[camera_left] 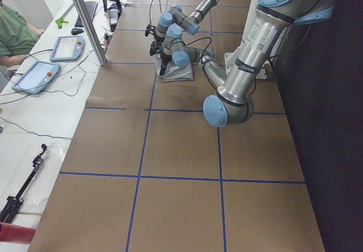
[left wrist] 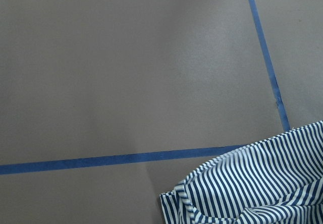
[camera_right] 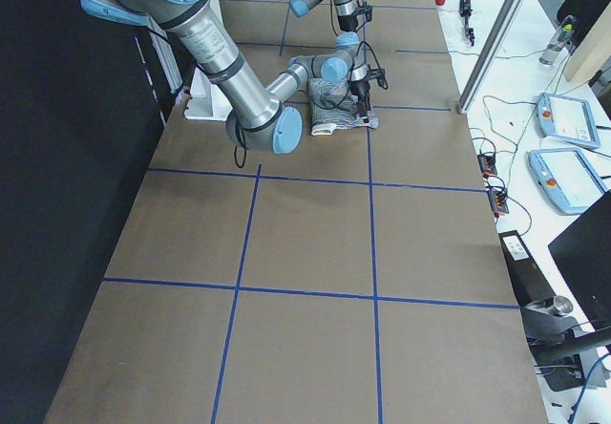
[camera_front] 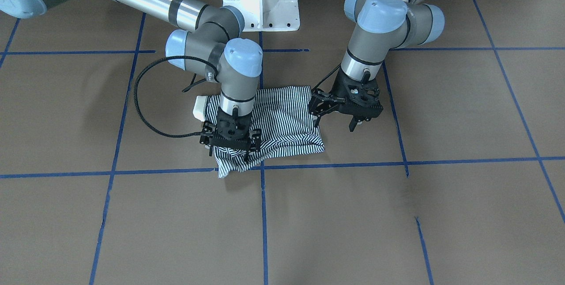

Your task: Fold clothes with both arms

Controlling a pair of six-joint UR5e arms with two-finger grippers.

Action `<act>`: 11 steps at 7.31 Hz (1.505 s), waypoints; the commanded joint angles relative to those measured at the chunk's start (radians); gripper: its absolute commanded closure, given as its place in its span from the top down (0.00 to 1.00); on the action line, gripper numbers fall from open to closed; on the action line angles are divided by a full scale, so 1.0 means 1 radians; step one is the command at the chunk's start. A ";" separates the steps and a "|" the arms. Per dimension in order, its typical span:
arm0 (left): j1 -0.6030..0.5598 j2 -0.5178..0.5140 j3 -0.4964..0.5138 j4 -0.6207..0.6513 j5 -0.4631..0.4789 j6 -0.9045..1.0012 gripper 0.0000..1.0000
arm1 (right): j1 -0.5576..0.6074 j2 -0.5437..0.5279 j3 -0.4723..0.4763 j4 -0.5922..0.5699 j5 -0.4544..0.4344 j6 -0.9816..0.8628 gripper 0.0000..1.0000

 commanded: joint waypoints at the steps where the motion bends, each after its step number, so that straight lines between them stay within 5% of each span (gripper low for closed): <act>1: 0.014 -0.007 0.022 0.006 0.002 -0.046 1.00 | 0.138 0.014 -0.045 0.000 0.160 -0.120 1.00; 6: 0.128 -0.145 0.240 0.004 0.078 -0.160 1.00 | 0.136 -0.052 0.070 0.005 0.169 -0.125 1.00; 11: 0.015 -0.146 0.367 -0.066 0.083 0.013 1.00 | 0.105 -0.052 0.092 0.008 0.167 -0.111 1.00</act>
